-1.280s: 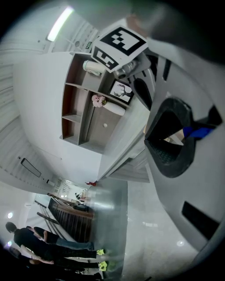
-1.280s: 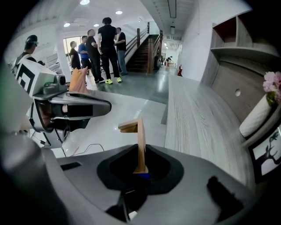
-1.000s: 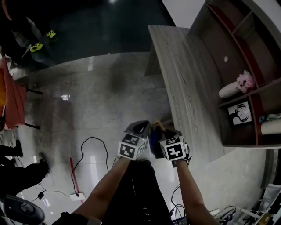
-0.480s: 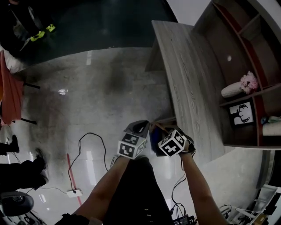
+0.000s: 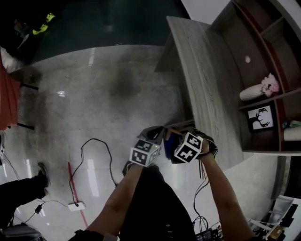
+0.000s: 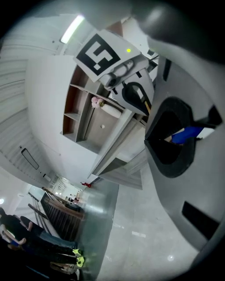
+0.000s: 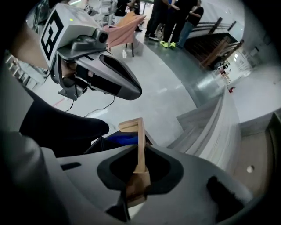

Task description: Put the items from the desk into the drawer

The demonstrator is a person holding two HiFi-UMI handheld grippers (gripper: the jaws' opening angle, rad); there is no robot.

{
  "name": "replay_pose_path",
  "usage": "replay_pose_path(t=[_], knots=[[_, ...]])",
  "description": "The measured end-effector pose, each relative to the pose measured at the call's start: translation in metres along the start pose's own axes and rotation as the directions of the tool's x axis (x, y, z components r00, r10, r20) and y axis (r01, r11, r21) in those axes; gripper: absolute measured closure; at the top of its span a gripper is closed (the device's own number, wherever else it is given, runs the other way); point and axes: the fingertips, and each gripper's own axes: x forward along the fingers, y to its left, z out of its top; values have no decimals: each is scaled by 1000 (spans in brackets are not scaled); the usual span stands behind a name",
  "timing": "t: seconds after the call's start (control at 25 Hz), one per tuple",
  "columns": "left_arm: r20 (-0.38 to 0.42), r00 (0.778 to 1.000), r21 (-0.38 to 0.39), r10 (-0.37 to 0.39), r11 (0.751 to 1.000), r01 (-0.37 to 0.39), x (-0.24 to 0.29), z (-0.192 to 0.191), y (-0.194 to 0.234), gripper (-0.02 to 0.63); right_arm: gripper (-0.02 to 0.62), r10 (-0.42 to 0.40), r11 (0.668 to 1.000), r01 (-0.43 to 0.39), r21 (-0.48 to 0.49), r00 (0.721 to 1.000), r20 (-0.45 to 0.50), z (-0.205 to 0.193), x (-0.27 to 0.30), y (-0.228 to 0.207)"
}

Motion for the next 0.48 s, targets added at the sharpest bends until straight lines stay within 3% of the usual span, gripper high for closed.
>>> replay_pose_path(t=[0.2, 0.48], knots=[[1, 1000, -9, -23, 1000, 23, 7, -21, -2, 595, 540, -12, 980, -2, -198, 997, -70, 4, 17, 8], [-5, 1000, -17, -10, 1000, 10, 12, -42, 15, 595, 540, -41, 954, -5, -301, 988, -147, 1, 49, 8]])
